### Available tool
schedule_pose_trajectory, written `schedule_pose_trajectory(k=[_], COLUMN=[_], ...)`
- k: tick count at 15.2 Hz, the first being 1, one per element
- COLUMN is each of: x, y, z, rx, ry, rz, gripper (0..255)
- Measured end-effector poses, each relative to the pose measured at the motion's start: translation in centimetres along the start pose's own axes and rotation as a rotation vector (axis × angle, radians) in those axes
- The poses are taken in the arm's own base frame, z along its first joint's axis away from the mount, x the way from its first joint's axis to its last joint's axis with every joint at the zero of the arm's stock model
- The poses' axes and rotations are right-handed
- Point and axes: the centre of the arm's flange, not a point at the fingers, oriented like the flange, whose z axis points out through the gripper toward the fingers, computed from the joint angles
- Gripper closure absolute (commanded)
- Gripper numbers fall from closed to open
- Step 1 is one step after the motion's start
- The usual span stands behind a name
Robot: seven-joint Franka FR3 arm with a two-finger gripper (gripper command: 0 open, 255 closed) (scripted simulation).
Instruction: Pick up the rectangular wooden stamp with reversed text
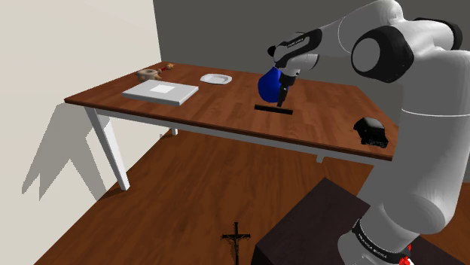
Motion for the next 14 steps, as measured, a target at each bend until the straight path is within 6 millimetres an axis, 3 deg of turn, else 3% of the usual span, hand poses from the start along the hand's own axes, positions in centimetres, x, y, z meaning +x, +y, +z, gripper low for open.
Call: schedule_pose_trajectory(k=[3, 14], x=[0.0, -0.1], y=[-0.1, -0.5], z=[2.8, 2.6], rx=[0.043, 0.051], ry=[-0.041, -0.051], rz=[-0.001, -0.002], gripper=[255, 255])
